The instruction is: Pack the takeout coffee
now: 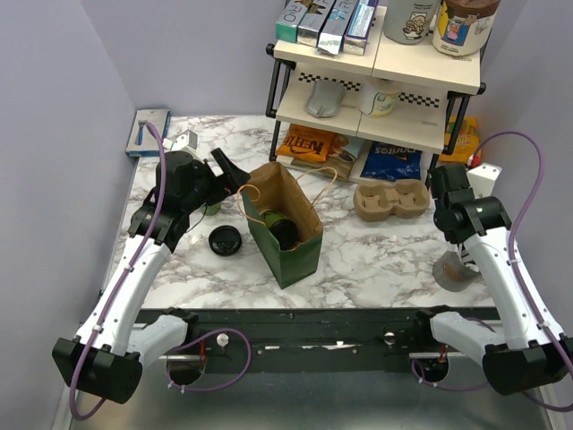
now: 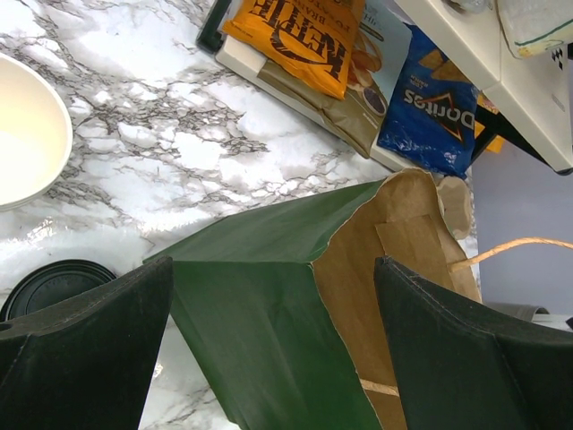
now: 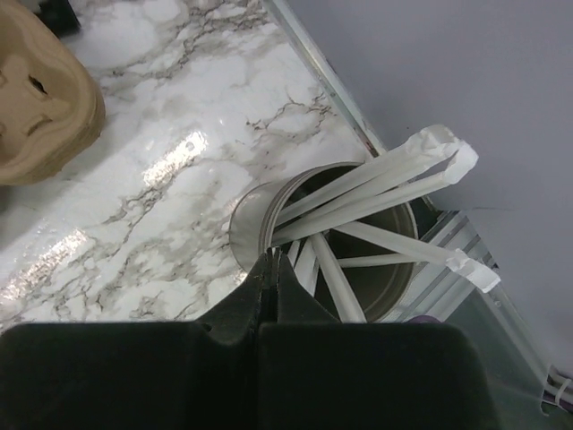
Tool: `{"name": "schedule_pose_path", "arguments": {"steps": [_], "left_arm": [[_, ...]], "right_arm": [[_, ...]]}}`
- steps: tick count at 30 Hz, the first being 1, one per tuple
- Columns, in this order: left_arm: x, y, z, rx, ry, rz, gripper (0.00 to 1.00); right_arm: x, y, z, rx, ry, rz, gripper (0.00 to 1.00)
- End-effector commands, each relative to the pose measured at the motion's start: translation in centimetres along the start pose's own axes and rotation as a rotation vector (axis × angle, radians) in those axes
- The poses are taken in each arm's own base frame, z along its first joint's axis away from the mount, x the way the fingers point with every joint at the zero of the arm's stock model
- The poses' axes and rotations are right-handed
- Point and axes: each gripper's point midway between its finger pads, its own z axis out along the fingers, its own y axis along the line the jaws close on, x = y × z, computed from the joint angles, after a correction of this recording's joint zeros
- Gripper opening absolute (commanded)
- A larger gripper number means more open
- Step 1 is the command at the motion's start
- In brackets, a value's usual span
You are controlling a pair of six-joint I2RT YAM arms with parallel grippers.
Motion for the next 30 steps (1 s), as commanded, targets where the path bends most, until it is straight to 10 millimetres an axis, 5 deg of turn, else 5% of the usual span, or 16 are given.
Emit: {"name": "schedule_pose_path", "arguments": {"steps": [1,5,11,14,15,18,25,30], "left_arm": [[-1.3,-0.5,-1.0,0.006,-0.048,0.018,0.99],[-1.3,-0.5,-1.0,0.007,-0.049,0.019,0.99],[-1.4,-0.6,-1.1,0.009,-0.054,0.018,0.99],[-1.4,-0.6,-1.1,0.008,-0.055,0.016,0.99],[-1.3,-0.5,-1.0,0.007,-0.054,0.016,0.99],[-1.3,-0.5,-0.8,0.007,-0.052,0.014,0.99],[-0.9,-0.8,-0.5,0.026,-0.032,0.010,0.99],[-0.8,-1.1,-0.2,0.043,-0.023,0.005,0.99]], "right_arm": [[-2.8,-2.5,-2.0,0.036,-0.078,0.042,0.01],[-6.8,-3.7,-5.1,-0.035,-0.180,0.128,0.01],[-13.7,-3.7,-12.6,-0.377,-0.415,0.229,0.01],[-15.8,-2.4,-17.2,-0.624,-0.533,0.202,0.01],[-16.4,-0.3,-19.9,-0.806,-0.579,0.160,0.01],[-15.8,2.7,-25.6,-1.156,-0.649,0.042,0.01],[-13.5,5.8,-34.9,-1.748,-0.635,-0.116,0.00],[-11.4,7.6,-36.2,-1.917,-0.529,-0.174,0.00]]}}
